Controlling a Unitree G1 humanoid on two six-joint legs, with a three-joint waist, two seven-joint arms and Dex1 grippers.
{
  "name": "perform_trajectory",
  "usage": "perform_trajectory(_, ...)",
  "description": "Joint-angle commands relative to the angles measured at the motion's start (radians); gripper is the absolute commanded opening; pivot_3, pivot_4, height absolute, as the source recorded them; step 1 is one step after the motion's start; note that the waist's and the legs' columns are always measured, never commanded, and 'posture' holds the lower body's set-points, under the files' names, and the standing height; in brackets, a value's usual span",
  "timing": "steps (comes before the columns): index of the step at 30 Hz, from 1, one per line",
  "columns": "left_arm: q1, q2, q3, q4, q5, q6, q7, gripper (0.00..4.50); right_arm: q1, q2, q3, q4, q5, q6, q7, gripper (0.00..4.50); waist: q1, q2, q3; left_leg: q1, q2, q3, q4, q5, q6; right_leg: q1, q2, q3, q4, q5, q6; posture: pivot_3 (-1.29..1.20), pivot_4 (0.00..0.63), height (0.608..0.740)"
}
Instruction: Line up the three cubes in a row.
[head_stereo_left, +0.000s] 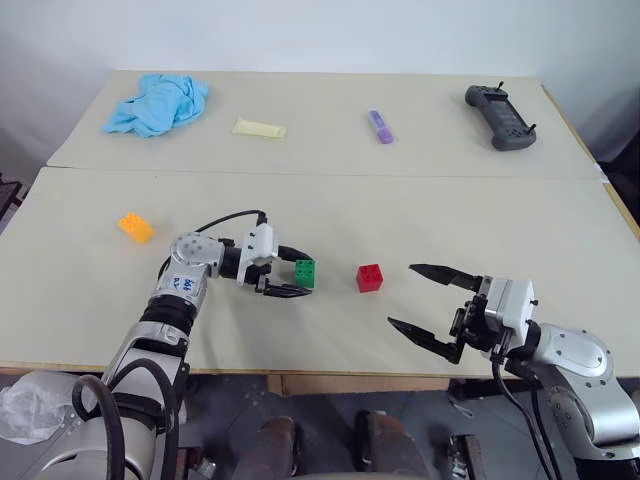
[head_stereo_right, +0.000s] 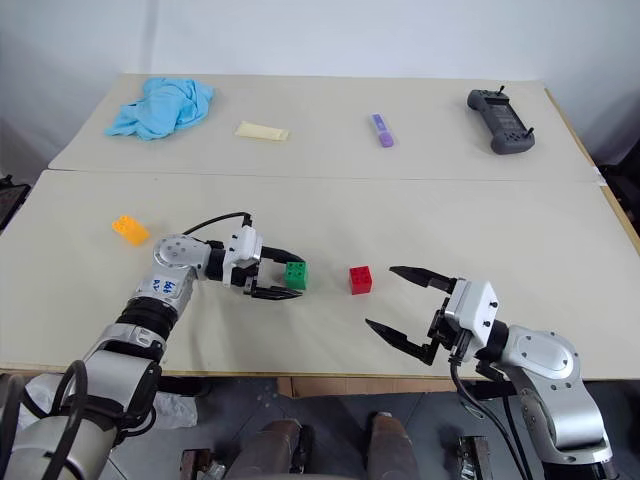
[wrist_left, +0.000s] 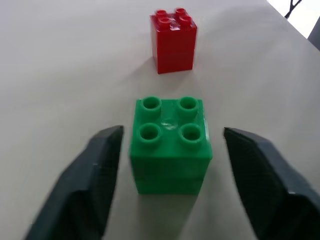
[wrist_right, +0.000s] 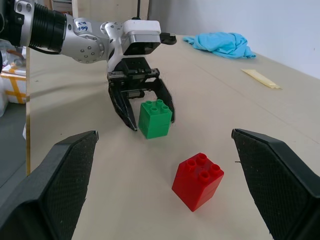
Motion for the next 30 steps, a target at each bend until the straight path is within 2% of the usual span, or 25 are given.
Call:
perform_trajectory(1,0.028,0.059,0.070,-0.129,-0.067,0.035,-0.016,4.19,-0.019,0.003,0.008,-0.022,0.017,-0.006,0.005,4.50,-0.002,0.000,0.000,0.000,0.000,0.000,0.000,0.000,0.000,0.000,0.000,0.000,0.000,0.000,0.000,0.00,0.150,0.740)
perform_trajectory(4,0.113,0.129,0.128,-0.301,-0.132,0.133,-0.011,4.19,-0.041,0.003,0.021,-0.006,0.025,-0.006,0.019,4.50,-0.015,0.000,0.000,0.000,0.002,0.000,-0.001,0.000,-0.001,-0.001,-0.002,0.002,0.000,0.000,0.000,0.00,0.150,0.740)
perform_trajectory(6,0.237,0.208,0.219,-0.497,-0.231,0.284,0.021,4.19,-0.067,0.000,0.037,-0.004,0.056,0.029,0.033,4.50,-0.027,0.000,0.000,0.000,0.003,0.000,-0.001,0.000,-0.001,-0.001,-0.003,0.003,-0.001,0.000,0.000,0.00,0.150,0.740)
perform_trajectory(8,0.347,0.257,0.297,-0.647,-0.281,0.388,0.099,4.19,-0.098,0.015,0.040,0.002,0.079,0.047,0.026,4.50,-0.038,0.000,0.000,0.000,0.005,0.000,-0.001,-0.001,-0.003,-0.001,-0.002,0.009,-0.001,-0.001,-0.002,0.00,0.150,0.740)
perform_trajectory(9,0.394,0.270,0.332,-0.696,-0.287,0.413,0.148,4.35,-0.111,0.021,0.043,0.007,0.082,0.047,0.024,4.50,-0.035,0.000,0.000,0.000,0.006,-0.001,-0.001,-0.001,-0.003,-0.001,-0.002,0.009,-0.001,-0.001,-0.002,0.00,0.150,0.740)
perform_trajectory(11,0.508,0.269,0.459,-0.757,-0.285,0.421,0.291,4.35,-0.148,0.037,0.068,0.024,0.079,0.048,0.034,4.50,-0.028,0.000,0.000,0.000,0.006,-0.002,-0.001,-0.001,-0.004,0.000,-0.002,0.008,-0.001,-0.001,-0.002,0.00,0.150,0.740)
perform_trajectory(13,0.617,0.231,0.605,-0.777,-0.298,0.415,0.438,4.35,-0.192,0.064,0.096,0.052,0.057,0.025,0.040,4.50,-0.026,0.000,0.000,0.001,0.006,-0.002,-0.001,-0.001,-0.004,0.000,-0.002,0.009,-0.001,-0.001,-0.002,0.00,0.150,0.740)
perform_trajectory(15,0.686,0.196,0.681,-0.800,-0.305,0.407,0.529,4.35,-0.213,0.078,0.107,0.071,0.047,0.010,0.048,4.50,-0.024,0.000,0.000,0.001,0.006,-0.002,-0.001,-0.001,-0.004,0.000,-0.002,0.009,-0.001,-0.001,-0.003,0.00,0.150,0.740)
perform_trajectory(19,0.898,0.055,0.882,-0.899,-0.278,0.320,0.763,4.35,-0.272,0.091,0.148,0.125,0.014,-0.019,0.085,4.50,-0.024,-0.001,0.000,0.001,0.005,-0.002,-0.001,-0.002,-0.003,0.001,-0.003,0.008,-0.002,-0.001,-0.003,0.00,0.150,0.740)
perform_trajectory(22,1.053,-0.069,1.002,-0.882,-0.322,0.311,0.885,4.35,-0.334,0.107,0.164,0.158,0.020,-0.019,0.101,4.50,-0.027,-0.001,0.000,0.001,0.005,-0.002,-0.002,-0.003,-0.003,0.002,-0.004,0.008,-0.005,-0.001,-0.003,0.00,0.150,0.740)
perform_trajectory(26,1.121,-0.141,1.035,-0.873,-0.351,0.288,0.951,4.35,-0.357,0.120,0.192,0.154,0.031,-0.009,0.128,4.50,-0.015,-0.003,-0.001,0.002,0.006,-0.003,-0.002,-0.003,-0.004,0.001,-0.003,0.007,-0.006,-0.002,-0.003,0.00,0.150,0.740)
perform_trajectory(30,1.115,-0.139,0.953,-0.915,-0.337,0.286,0.938,4.35,-0.366,0.121,0.197,0.169,0.024,-0.014,0.144,4.50,0.005,-0.004,-0.002,0.002,0.005,-0.006,-0.001,-0.003,-0.004,0.003,-0.005,0.005,-0.007,-0.002,-0.004,0.00,0.150,0.740)
